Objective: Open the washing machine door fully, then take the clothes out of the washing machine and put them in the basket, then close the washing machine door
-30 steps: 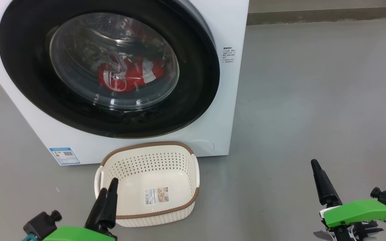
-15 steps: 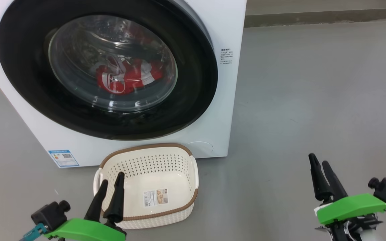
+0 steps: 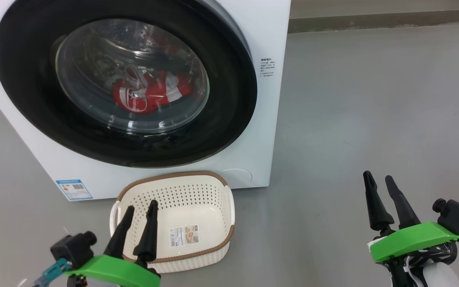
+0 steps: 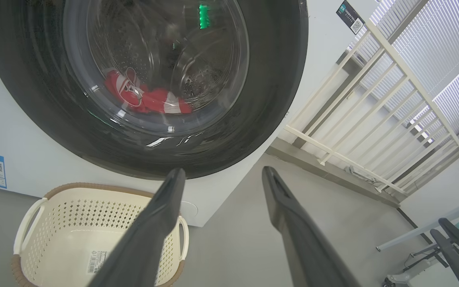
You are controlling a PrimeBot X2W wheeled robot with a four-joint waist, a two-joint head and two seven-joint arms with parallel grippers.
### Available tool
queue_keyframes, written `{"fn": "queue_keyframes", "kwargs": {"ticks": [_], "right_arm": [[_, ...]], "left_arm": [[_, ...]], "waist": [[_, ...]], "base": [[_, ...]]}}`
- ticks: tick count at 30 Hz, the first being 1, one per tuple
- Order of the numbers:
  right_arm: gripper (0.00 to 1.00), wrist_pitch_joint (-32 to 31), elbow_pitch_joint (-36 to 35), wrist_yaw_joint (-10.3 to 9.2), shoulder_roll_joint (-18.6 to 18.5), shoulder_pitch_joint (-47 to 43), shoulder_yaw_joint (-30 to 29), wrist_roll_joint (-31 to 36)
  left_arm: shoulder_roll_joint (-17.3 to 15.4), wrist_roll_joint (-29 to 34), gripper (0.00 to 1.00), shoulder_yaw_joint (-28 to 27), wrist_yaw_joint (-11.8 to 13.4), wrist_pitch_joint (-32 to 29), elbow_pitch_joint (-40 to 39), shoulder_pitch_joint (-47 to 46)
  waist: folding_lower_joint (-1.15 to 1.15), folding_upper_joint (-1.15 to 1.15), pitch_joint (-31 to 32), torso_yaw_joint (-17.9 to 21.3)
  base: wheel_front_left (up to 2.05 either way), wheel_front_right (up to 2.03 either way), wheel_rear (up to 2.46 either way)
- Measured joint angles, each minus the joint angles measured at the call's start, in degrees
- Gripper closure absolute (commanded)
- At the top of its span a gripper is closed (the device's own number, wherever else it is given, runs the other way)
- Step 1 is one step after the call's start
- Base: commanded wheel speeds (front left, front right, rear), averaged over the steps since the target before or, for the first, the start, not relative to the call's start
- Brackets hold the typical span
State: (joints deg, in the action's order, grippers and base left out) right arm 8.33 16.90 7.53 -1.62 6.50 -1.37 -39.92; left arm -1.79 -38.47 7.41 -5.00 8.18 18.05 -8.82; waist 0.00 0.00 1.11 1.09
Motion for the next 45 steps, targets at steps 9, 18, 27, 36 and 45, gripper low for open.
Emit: {"fn": "queue_keyframes", "kwargs": {"ticks": [9,18,27,36,45], "right_arm": [[0.0,1.27,-1.19,0.0,-0.15,0.86,0.07,7.95],[0.0,2.86,-3.04,0.0,-0.26,0.96,-0.1,17.0],[0.0,4.37,-3.37,0.0,-0.42,0.96,-0.66,22.17],[0.0,5.81,-2.7,0.0,-0.53,1.18,-1.24,27.43],[0.0,6.3,-2.33,0.0,-0.58,2.38,-1.29,28.02]], "left_arm": [[-0.02,6.05,0.0,0.9,0.13,1.6,-0.15,-1.6],[-0.05,12.39,0.0,1.92,0.89,3.05,-0.26,-2.02],[-0.1,17.09,0.0,2.86,1.71,4.61,-0.33,-3.35],[-0.18,21.62,0.0,3.27,3.57,6.04,0.04,-3.87],[-0.24,22.77,0.0,3.02,4.57,6.13,0.67,-4.55]], "waist": [[0.0,0.0,-0.18,0.23],[0.0,0.0,0.28,0.04],[0.0,0.0,0.76,-0.34],[0.0,0.0,0.9,-0.38],[0.0,0.0,0.9,-0.48]], "base": [[0.0,0.0,0.0],[0.0,0.0,0.0],[0.0,0.0,0.0],[0.0,0.0,0.0],[0.0,0.0,0.0]]}}
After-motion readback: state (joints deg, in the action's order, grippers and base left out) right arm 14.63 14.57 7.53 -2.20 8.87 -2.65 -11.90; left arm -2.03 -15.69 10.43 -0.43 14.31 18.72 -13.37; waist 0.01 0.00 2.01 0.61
